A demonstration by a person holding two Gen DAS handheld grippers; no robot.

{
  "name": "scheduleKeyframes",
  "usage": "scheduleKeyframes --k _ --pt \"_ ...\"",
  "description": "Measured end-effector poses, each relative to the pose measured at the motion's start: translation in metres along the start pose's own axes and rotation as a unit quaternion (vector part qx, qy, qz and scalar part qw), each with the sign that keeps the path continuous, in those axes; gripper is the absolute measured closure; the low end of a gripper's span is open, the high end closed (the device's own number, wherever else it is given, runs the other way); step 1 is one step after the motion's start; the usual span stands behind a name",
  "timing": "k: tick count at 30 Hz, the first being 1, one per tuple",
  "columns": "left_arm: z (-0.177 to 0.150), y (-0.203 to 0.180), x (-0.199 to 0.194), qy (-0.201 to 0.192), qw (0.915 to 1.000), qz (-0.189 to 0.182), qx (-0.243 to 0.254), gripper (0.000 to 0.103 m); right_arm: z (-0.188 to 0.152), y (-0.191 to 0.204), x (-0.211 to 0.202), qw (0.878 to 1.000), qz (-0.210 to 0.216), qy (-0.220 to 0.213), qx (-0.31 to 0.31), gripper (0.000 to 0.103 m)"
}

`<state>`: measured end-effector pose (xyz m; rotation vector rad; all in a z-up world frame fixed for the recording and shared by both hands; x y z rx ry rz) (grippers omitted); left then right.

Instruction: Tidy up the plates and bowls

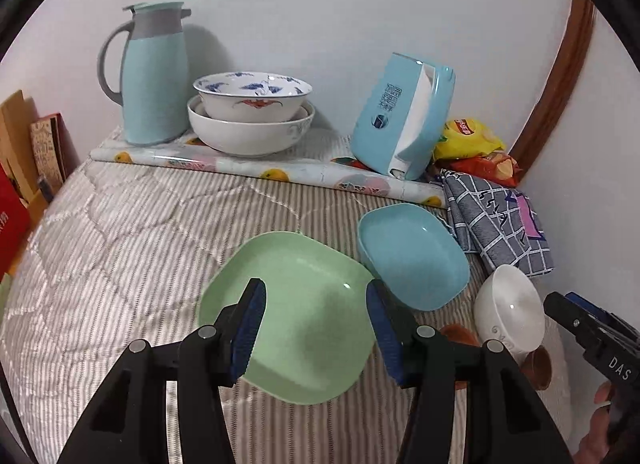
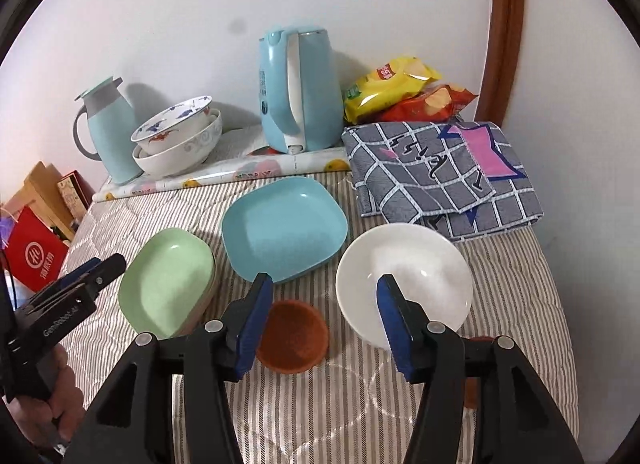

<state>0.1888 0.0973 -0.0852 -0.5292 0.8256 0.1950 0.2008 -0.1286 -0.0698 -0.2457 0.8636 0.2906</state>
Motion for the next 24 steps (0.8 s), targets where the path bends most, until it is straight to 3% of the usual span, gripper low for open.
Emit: scheduleKeyframes --k 17,20,24 --pt "0.018 -0.025 0.040 0.020 0.9997 0.000 0.012 0.053 0.036 -0.020 0.023 1.000 -0.012 -0.017 -0.003 0.050" --pt "0.021 -0.029 0.048 0.024 0.9996 -0.002 0.015 0.053 0.040 -0.023 0.031 1.000 -0.012 -0.014 -0.003 0.053" --pt "0.027 -0.034 0.059 0.025 0.9995 -0.002 0.017 0.053 0.047 -0.022 0.046 1.000 -0.014 -0.004 -0.011 0.070"
Point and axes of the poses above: each gripper's, at about its wrist camera, not at the fingertips, and x roughly the way its jaws point, y to its left, z to its top, the point moved 2 cm from there along x, roughly the way its jaws point, and after that the axes turned 15 degrees about -x, right-handed, at the moved point
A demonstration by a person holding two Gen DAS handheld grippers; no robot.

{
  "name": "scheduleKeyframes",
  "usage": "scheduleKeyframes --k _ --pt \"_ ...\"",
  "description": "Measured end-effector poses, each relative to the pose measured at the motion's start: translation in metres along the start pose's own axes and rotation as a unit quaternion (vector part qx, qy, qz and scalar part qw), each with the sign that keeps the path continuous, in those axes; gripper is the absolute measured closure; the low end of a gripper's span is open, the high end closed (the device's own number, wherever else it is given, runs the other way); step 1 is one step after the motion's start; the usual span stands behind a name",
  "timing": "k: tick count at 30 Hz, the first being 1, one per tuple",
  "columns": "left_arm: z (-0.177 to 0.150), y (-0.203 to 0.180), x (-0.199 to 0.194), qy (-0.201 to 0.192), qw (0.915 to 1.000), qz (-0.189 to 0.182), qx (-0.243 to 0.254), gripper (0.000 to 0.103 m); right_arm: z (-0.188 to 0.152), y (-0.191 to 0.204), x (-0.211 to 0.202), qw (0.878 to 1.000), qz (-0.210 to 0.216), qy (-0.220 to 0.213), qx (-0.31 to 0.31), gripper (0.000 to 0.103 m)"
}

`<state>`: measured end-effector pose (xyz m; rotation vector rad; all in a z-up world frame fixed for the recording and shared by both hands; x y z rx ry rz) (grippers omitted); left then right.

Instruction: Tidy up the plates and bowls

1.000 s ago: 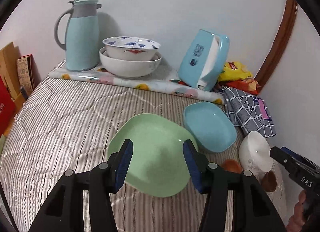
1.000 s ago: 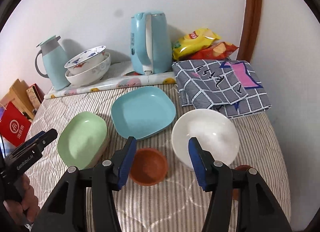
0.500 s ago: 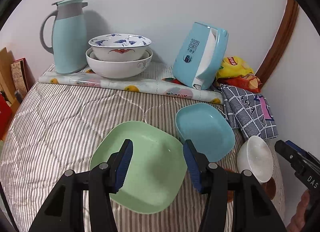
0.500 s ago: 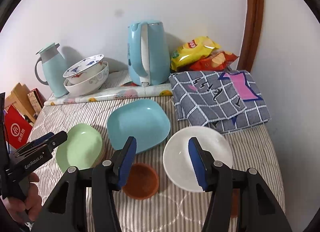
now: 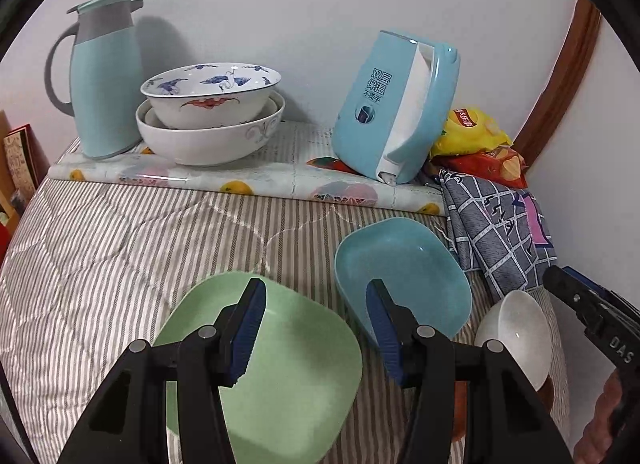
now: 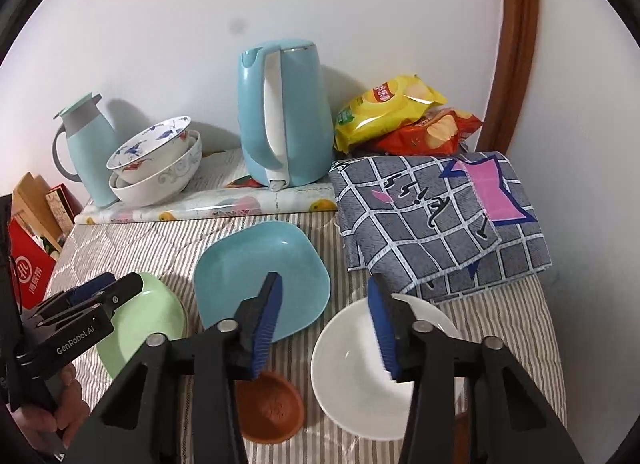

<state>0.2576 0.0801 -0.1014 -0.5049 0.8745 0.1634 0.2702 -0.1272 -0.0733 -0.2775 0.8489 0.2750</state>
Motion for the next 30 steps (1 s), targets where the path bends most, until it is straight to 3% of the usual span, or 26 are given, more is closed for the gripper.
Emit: scheduleKeyframes --k 1,14,30 --pt "0.002 0.000 0.003 0.000 1.0000 0.000 -0.002 0.053 0.002 0.001 0.004 1.000 -0.003 0.005 -0.004 0.073" --pt "0.011 -0.010 0.047 0.036 0.9994 0.000 -0.001 0.053 0.007 0.006 0.057 0.998 0.032 0.055 -0.022 0.073" --pt "0.012 -0.015 0.096 0.086 0.9962 0.002 -0.006 0.055 0.008 0.012 0.111 0.992 0.034 0.116 -0.037 0.073"
Point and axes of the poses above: each gripper's, at about its wrist camera, not at the fingertips, and x roughly the way its jaws point, y to its left, z to its top, the point moved 2 cm from there along x, roughly the way its jaws point, and after that the axes turned 15 degrees about -x, right-handed, at the moved point
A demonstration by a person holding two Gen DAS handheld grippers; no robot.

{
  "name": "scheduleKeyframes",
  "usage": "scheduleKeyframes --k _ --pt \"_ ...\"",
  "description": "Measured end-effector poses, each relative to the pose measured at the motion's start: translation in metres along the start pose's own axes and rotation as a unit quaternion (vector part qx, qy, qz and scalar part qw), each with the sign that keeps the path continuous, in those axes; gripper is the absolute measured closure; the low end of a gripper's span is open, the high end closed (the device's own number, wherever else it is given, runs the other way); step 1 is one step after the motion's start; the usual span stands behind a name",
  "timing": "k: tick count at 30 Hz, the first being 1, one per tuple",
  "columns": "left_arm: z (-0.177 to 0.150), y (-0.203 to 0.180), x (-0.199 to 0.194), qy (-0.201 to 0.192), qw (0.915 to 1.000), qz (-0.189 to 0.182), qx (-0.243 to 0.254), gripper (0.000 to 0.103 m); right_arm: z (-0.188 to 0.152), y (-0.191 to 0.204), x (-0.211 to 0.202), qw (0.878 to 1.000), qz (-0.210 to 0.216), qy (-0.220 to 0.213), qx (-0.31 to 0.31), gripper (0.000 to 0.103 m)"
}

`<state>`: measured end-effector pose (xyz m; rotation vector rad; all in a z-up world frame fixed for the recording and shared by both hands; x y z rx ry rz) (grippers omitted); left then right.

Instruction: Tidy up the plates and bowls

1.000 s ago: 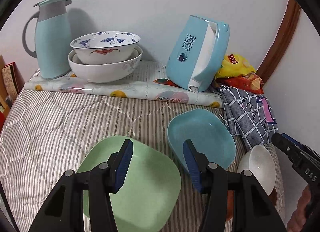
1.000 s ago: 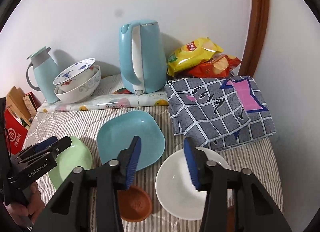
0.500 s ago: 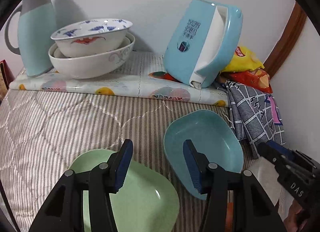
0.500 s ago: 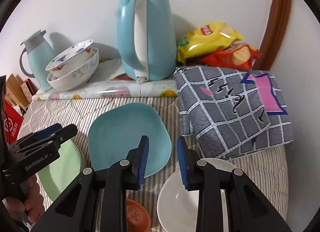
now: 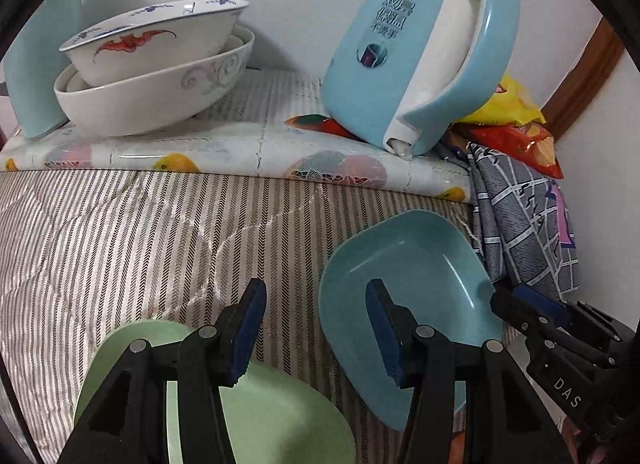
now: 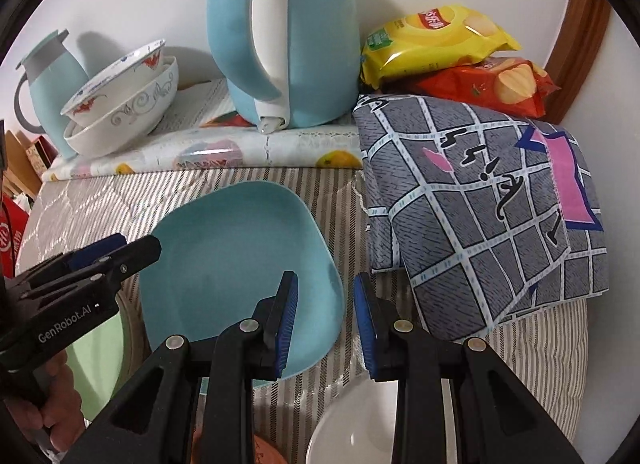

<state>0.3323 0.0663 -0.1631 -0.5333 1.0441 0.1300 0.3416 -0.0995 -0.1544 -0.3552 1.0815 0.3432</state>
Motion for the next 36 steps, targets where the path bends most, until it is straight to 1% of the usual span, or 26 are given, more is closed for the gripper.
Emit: scheduleKeyframes --k 4,6,7,8,10,11,12,13,15,16,19,23,30,36 --pt "0.001 -0.001 0.007 0.006 1.0000 0.004 0.001 0.059 0.004 0.001 0.012 1.000 0.008 0.014 0.003 0.073" --pt "0.001 -0.003 0.012 0.009 0.9999 0.005 0.004 0.068 0.005 0.002 0.017 1.000 0.006 0.019 -0.001 0.075" --pt "0.002 -0.003 0.014 0.011 0.9999 0.007 0.006 0.069 0.006 0.004 0.018 1.000 0.005 0.021 -0.005 0.076" --pt "0.002 -0.004 0.017 0.014 0.9998 0.010 0.009 0.073 0.006 0.005 0.020 1.000 0.001 0.023 -0.011 0.077" --pt "0.002 -0.004 0.021 0.018 0.9997 0.013 0.009 0.080 0.007 0.006 0.025 0.999 -0.008 0.028 -0.014 0.083" --pt "0.002 -0.004 0.024 0.020 0.9997 0.011 0.007 0.082 0.007 0.006 0.025 0.999 -0.011 0.028 -0.013 0.085" --pt "0.001 -0.004 0.026 0.022 0.9997 0.007 0.006 0.087 0.008 0.006 0.026 0.999 -0.012 0.027 -0.012 0.088" --pt "0.000 -0.004 0.027 0.022 0.9997 0.005 0.007 0.090 0.008 0.006 0.026 1.000 -0.013 0.026 -0.010 0.092" --pt "-0.001 -0.006 0.028 0.015 0.9997 0.013 0.014 0.092 0.008 0.005 0.025 1.000 -0.016 0.019 -0.011 0.098" --pt "-0.002 -0.006 0.027 0.011 0.9997 0.013 0.016 0.095 0.007 0.004 0.023 1.000 -0.017 0.014 -0.014 0.098" --pt "-0.001 -0.006 0.024 0.007 0.9999 0.000 0.009 0.096 0.007 0.001 0.016 0.999 -0.033 -0.001 -0.019 0.099" --pt "0.002 -0.005 0.015 0.000 0.9999 -0.010 0.005 0.096 0.008 -0.003 0.005 0.999 -0.031 -0.016 -0.013 0.099" --pt "0.002 -0.009 -0.019 -0.024 0.9994 -0.021 0.010 0.096 0.009 -0.007 -0.032 0.998 -0.036 -0.047 -0.009 0.098" --pt "-0.003 -0.011 -0.052 -0.044 0.9986 -0.029 0.010 0.096 0.006 -0.001 -0.064 0.997 -0.040 -0.068 -0.005 0.098"
Point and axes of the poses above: each gripper's, at about its wrist camera, not at the fingertips, and x roughly the way its jaws point, y to its left, z to its top, the point moved 2 cm from there along x, roughly the way its jaws point, and after that the axes turned 15 degrees about -x, right-handed, at the moved point
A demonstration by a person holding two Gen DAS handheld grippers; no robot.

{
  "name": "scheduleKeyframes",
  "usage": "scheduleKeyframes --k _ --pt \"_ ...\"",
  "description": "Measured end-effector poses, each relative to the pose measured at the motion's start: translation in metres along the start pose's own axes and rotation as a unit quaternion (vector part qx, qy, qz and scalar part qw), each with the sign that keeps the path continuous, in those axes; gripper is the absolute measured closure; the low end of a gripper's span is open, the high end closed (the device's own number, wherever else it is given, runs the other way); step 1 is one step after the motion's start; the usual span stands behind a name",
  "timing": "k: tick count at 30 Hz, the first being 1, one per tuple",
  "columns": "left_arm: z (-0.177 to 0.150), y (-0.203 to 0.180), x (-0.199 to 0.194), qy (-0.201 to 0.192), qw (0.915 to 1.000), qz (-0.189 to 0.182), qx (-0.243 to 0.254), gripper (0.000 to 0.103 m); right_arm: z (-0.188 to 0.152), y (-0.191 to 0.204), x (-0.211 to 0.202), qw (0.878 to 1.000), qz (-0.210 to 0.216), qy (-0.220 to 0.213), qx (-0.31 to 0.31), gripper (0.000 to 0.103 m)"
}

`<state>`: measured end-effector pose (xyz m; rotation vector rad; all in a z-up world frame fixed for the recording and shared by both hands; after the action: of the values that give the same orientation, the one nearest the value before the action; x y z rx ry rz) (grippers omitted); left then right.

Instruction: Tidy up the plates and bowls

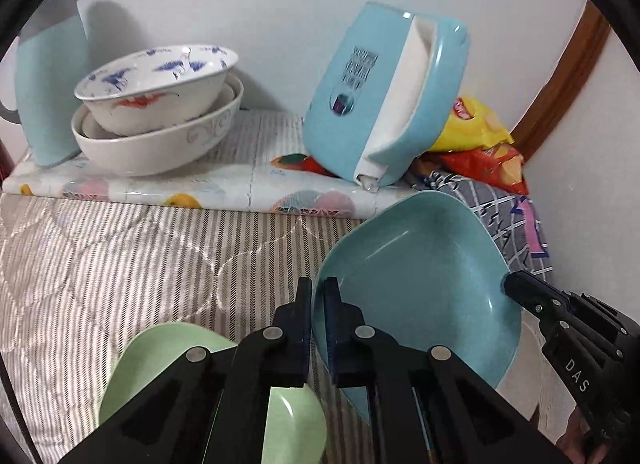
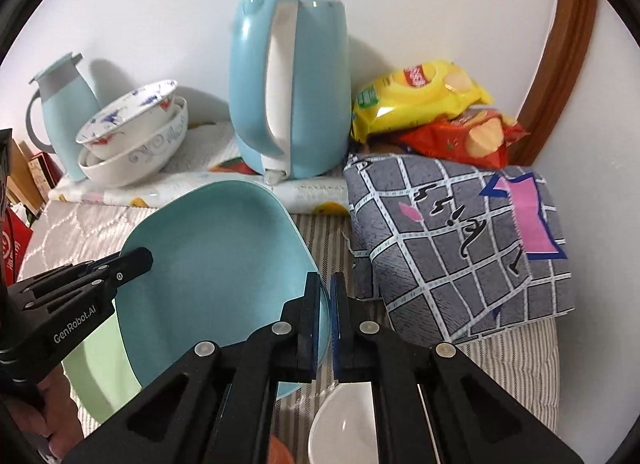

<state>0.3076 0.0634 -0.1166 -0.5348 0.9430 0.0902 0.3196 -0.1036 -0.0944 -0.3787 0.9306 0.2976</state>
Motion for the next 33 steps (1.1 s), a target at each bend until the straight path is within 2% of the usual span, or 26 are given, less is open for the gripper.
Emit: scheduleKeyframes --k 8,21,33 --pt "-0.011 0.004 -0.033 -0.013 0.9999 -0.007 -0.003 0.096 -0.007 0.010 -0.034 1.000 0.003 -0.021 0.004 0.098" --pt "-0.037 0.022 -0.081 -0.032 0.9994 0.004 -0.010 0.096 -0.025 0.035 -0.078 0.999 0.013 -0.045 0.000 0.098" --pt "-0.058 0.044 -0.110 -0.044 0.9986 0.014 -0.026 0.096 -0.041 0.058 -0.100 0.998 0.024 -0.056 -0.009 0.098"
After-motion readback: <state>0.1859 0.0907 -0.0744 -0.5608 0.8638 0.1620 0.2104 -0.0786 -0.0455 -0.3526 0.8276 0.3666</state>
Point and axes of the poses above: each gripper's, at about its wrist camera, not at the fingertips, and x roughly the way its jaws point, y to its left, z to its top, the point moved 2 cm from there along x, roughly the way its jaws point, and after that the axes turned 15 degrees about -x, right-handed, at the moved point
